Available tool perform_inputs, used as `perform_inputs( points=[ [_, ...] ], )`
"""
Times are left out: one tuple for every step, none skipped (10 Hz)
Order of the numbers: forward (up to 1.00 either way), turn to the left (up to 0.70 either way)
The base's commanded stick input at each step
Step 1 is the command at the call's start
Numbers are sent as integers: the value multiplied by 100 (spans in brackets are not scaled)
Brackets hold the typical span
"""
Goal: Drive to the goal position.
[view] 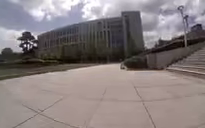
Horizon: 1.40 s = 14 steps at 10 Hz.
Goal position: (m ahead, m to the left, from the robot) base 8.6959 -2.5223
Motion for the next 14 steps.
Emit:
perform_inputs(
  points=[
    [70,0],
    [70,0],
    [70,0],
    [70,0],
    [70,0],
    [70,0],
    [70,0],
    [70,0],
    [70,0],
    [70,0],
    [70,0],
    [70,0],
    [70,0],
    [70,0]
  ],
)
